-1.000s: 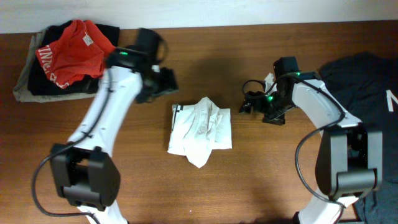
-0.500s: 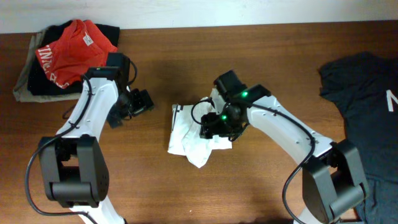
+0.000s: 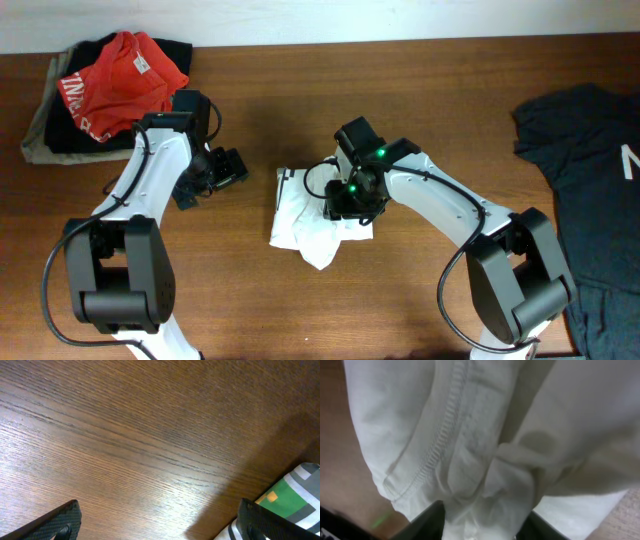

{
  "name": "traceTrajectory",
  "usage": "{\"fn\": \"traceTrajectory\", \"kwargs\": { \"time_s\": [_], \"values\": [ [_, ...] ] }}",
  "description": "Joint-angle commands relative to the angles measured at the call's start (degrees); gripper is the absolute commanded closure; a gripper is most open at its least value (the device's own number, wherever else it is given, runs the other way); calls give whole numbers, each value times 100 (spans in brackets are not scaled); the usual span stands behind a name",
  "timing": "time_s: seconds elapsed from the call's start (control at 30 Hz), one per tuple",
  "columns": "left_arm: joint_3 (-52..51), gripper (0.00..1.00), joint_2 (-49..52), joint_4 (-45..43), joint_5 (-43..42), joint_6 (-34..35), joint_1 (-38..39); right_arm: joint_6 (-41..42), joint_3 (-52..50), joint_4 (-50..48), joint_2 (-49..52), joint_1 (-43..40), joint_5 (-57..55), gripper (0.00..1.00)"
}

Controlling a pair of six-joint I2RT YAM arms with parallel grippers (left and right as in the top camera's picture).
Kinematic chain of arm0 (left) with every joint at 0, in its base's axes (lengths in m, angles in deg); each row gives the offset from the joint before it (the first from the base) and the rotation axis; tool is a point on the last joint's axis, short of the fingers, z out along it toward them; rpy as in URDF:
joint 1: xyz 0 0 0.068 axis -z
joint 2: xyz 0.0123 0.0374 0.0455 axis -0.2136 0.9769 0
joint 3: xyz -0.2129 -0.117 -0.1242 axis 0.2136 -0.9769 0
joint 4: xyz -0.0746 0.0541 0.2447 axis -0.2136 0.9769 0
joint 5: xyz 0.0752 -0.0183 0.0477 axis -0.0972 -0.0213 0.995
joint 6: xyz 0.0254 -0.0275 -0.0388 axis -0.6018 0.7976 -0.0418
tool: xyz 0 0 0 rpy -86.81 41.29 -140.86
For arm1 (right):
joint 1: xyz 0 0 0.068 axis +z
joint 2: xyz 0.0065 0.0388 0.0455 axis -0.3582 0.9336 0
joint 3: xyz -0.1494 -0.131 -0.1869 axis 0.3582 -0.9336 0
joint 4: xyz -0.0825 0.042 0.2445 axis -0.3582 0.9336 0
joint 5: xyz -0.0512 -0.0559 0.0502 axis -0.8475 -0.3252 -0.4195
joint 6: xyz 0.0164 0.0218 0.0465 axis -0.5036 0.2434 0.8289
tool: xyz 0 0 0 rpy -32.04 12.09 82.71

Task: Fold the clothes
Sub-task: 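Press the folded bundle down with the right gripper, withdraw left gripper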

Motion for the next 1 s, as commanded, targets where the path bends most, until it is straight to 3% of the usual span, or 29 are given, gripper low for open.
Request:
{"fn": "traceTrajectory", "kwargs": {
  "time_s": [0.0,0.3,0.43,0.47,0.5,0.63,0.7,0.87,0.97],
  "values": [
    [-44,1,-63,-59,42,-35,-11,52,-15,-140,17,15,-59,67],
    [-44,1,-63,-63,44,-37,-11,302,-13,-76,17,-334,-1384,92],
    [-44,1,-63,-63,44,-37,-11,166,-13,-92,17,-772,-1403,92],
    [-44,1,-63,-66,44,-37,-11,129,-13,-120,17,-883,-1401,91],
    [-44,1,-63,-76,44,-37,-11,127,-13,-144,17,-964,-1401,78],
    [-44,1,-63,-103,44,-37,-11,-155,-13,-269,48,-1040,-1491,52],
    [-44,1,-63,-103,44,-37,-11,-153,-13,-330,116,-1040,-1825,51],
    [-44,1,-63,-103,46,-37,-11,-96,4,-428,203,-1163,-2955,38],
    [-44,1,-63,-103,44,-37,-11,-17,79,-407,205,-1384,-2979,34]
  ]
}}
